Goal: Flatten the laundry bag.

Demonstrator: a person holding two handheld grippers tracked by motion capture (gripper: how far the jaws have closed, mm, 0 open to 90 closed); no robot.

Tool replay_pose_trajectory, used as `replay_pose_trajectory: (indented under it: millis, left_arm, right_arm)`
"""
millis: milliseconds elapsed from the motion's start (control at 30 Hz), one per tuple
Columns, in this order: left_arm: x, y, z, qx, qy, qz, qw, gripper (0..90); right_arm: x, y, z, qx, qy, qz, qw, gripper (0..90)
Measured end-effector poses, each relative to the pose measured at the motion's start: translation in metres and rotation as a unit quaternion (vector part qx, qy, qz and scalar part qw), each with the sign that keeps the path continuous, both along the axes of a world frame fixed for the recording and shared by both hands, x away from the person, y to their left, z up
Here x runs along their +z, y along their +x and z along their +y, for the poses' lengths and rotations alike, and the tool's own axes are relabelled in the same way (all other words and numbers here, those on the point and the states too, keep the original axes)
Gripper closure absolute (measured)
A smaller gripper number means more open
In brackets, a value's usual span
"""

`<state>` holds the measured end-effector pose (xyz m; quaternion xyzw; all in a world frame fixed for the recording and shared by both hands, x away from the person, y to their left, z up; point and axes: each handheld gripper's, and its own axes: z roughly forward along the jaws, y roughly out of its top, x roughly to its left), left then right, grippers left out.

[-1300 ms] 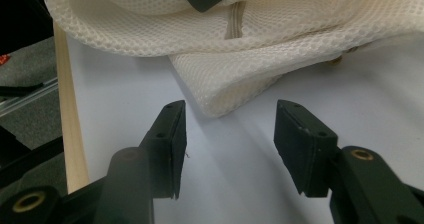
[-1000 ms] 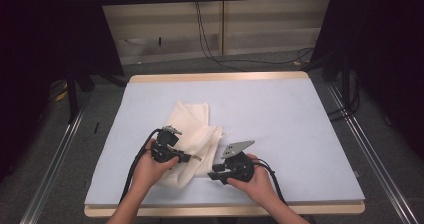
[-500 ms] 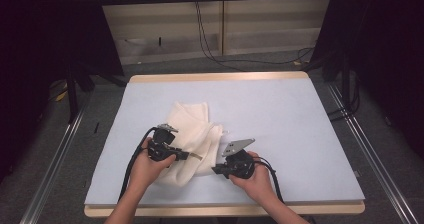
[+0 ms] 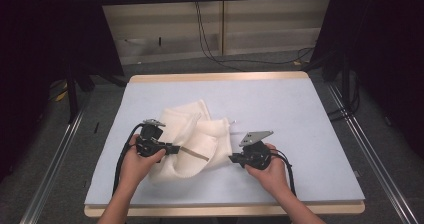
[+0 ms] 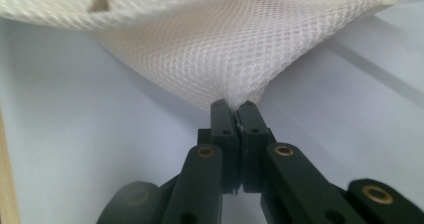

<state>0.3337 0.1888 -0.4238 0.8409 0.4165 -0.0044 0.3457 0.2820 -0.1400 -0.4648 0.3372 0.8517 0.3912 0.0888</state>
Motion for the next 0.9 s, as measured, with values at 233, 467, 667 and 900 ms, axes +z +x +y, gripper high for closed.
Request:
replay_pose_trajectory:
  millis: [233,467,667,900]
  left_arm:
    - [0.003,0.0,0.011,0.013,-0.006,-0.001,0.9999,78.9]
    - [0.003,0.0,0.022,0.022,-0.009,0.001,0.9997,79.0]
    - [0.002,0.0,0.029,0.031,-0.004,-0.005,0.9995,79.1]
    - [0.0,0.003,0.036,0.043,-0.002,-0.007,0.9991,79.2]
  right_arm:
    - [0.001,0.002,-0.015,-0.022,-0.015,-0.001,0.9997,88.1]
    - [-0.001,0.004,-0.026,-0.041,-0.026,0.0,0.9988,88.2]
    - [-0.002,0.007,-0.036,-0.059,-0.039,-0.003,0.9975,88.2]
    - [-0.002,0.01,-0.054,-0.083,-0.047,-0.005,0.9954,88.3]
